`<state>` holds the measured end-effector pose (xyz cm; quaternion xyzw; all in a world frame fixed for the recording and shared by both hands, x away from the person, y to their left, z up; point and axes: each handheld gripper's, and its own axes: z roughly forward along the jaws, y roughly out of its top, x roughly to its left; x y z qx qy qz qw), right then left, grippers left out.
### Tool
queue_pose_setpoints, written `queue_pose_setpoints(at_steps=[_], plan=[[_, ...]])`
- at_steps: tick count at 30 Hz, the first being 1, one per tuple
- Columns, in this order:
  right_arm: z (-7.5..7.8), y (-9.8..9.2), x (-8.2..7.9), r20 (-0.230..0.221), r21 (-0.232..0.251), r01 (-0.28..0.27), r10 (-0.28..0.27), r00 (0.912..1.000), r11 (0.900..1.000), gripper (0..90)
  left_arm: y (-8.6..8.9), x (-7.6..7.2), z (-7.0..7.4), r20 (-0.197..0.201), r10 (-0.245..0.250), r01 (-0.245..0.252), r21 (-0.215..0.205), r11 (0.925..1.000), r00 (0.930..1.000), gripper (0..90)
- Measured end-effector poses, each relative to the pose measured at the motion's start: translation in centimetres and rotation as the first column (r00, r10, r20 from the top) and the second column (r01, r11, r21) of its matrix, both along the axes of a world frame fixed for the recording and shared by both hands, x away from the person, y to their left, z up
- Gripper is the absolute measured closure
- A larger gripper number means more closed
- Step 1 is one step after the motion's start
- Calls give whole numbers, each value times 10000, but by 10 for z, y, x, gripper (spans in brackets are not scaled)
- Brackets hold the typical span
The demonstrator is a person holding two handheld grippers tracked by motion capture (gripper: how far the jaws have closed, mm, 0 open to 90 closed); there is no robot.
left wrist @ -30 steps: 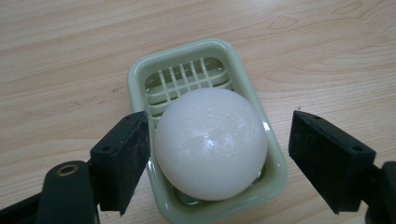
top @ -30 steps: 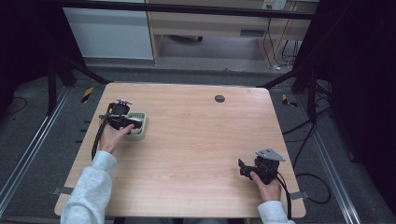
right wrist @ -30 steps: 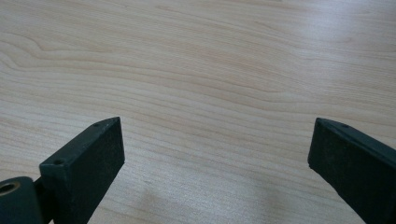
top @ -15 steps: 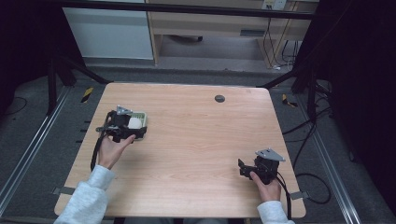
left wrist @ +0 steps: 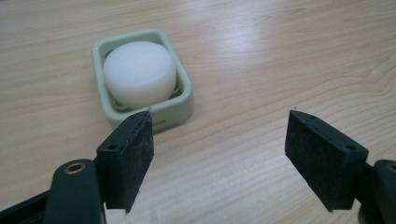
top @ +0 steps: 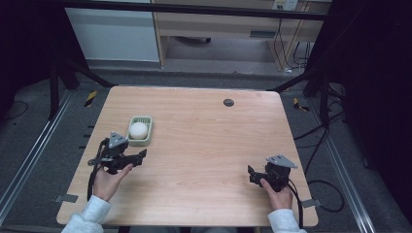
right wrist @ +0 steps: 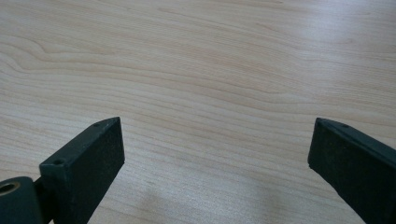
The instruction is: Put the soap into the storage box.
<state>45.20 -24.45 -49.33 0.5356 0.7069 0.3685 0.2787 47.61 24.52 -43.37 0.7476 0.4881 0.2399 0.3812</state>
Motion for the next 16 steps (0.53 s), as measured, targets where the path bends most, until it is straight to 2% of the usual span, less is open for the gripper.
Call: queue_pose_setpoints(at_steps=[1, 6, 9, 10, 16], plan=[[0, 0, 0, 1, 9, 12, -12, 10000, 10000, 40, 7, -7, -5, 18, 153, -153, -43, 9999, 9999, 236], [0, 0, -1, -2, 36, -24, 24, 10000, 10000, 41, 20, -17, -13, -30, 414, -414, -99, 9991, 9991, 236], [0, 0, -1, -3, 64, -50, 50, 10000, 10000, 40, 32, -25, -16, -3, 484, -484, -97, 9988, 9988, 236], [0, 0, -1, -22, 88, -96, 96, 10000, 9999, 41, 40, -29, -21, 5, 676, -676, -136, 9976, 9977, 235], [1, -1, -1, -82, 172, -84, 86, 9999, 9998, 40, 55, -35, -31, -238, 976, -975, 64, 9952, 9949, 231]])
